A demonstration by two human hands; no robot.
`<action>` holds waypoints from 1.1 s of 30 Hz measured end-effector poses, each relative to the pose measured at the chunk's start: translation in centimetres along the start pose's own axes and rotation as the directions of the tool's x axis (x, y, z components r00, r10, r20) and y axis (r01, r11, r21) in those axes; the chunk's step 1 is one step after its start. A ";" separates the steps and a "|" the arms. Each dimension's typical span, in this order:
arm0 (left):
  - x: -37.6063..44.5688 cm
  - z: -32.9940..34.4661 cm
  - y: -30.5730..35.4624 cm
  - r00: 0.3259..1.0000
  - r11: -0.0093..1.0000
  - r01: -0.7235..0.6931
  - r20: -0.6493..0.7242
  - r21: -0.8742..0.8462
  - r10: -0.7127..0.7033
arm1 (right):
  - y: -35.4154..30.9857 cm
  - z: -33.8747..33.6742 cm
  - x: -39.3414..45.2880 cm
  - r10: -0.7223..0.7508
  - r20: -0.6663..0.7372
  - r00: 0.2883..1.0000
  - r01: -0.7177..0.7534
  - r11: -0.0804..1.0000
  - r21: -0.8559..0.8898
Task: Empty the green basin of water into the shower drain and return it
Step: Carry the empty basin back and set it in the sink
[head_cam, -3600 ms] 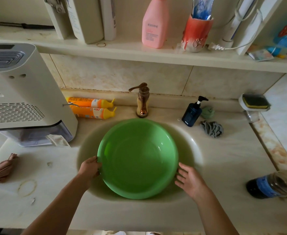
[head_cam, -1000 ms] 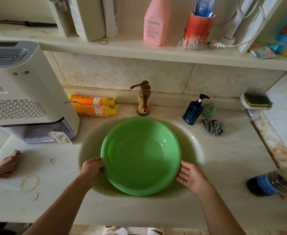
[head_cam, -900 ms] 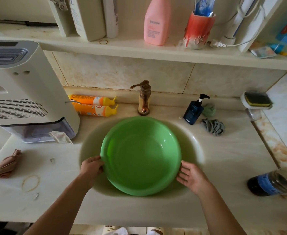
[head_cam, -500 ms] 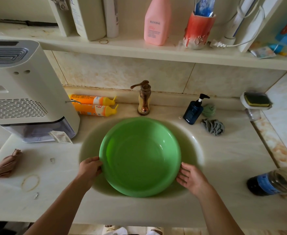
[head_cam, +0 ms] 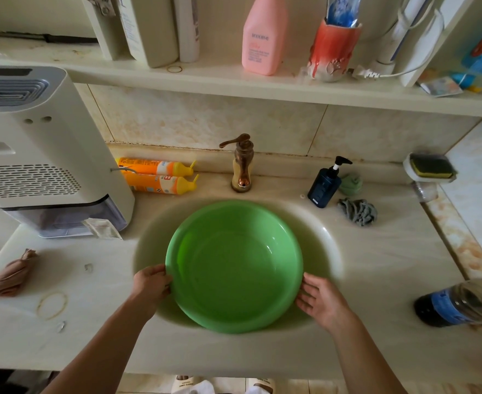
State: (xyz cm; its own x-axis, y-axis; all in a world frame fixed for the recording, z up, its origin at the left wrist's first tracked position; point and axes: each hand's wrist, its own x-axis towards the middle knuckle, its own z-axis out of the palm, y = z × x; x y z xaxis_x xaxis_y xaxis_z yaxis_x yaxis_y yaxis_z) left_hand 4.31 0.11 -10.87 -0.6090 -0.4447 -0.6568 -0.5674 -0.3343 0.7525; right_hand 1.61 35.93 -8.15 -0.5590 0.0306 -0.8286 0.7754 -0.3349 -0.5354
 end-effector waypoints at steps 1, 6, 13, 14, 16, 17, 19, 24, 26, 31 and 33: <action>0.0 0.0 -0.1 1.000 1.000 -0.005 0.001 0.001 0.005 | 0.1 -0.1 0.0 -0.001 0.000 1.000 0.001 1.000 0.005; 0.3 0.0 -0.4 1.000 1.000 -0.005 -0.009 0.014 0.005 | 0.1 -0.1 0.0 -0.007 -0.008 1.000 0.007 1.000 0.018; 0.7 0.3 -0.3 1.000 1.000 0.000 -0.029 -0.021 0.000 | -0.5 0.0 0.0 -0.038 -0.024 0.999 0.038 0.999 0.017; 0.8 0.4 -0.3 0.999 1.000 0.004 -0.033 -0.021 -0.005 | -0.6 0.1 0.1 -0.041 -0.029 0.999 0.041 0.999 0.018; 0.8 0.4 -0.4 0.999 1.000 0.012 -0.041 -0.019 -0.013 | -0.7 0.2 0.1 -0.041 -0.030 0.999 0.042 0.999 0.021; 0.8 0.3 -0.4 0.999 1.000 0.016 -0.044 -0.017 -0.017 | -0.7 0.2 0.2 -0.039 -0.028 0.999 0.039 0.999 0.023; 0.8 0.3 -0.4 0.999 0.999 0.030 -0.040 -0.021 -0.031 | -0.6 0.1 0.3 -0.033 -0.033 0.999 0.034 0.999 0.026; 0.4 0.4 -0.2 0.997 0.997 0.054 -0.045 -0.048 -0.056 | -0.6 0.0 0.3 -0.025 -0.031 0.999 0.026 0.999 0.032; 0.2 0.5 -0.1 0.997 0.997 0.052 -0.050 -0.059 -0.055 | -0.6 -0.1 0.2 -0.026 -0.027 0.999 0.027 0.999 0.033; -0.2 0.4 0.0 0.997 0.996 0.059 -0.046 -0.068 -0.062 | -0.6 -0.3 0.3 -0.024 -0.005 1.000 0.024 0.998 0.055; -0.2 0.4 0.0 0.997 0.996 0.063 -0.040 -0.057 -0.065 | -0.7 -0.3 0.4 -0.027 -0.003 1.000 0.027 0.998 0.061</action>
State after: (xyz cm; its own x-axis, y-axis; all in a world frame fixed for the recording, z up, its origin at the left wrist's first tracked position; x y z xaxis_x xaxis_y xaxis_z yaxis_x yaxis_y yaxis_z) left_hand 4.24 0.53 -10.73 -0.5481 -0.4550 -0.7019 -0.5722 -0.4081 0.7114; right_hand 0.89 36.46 -8.17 -0.5785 0.0424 -0.8146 0.7407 -0.3909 -0.5464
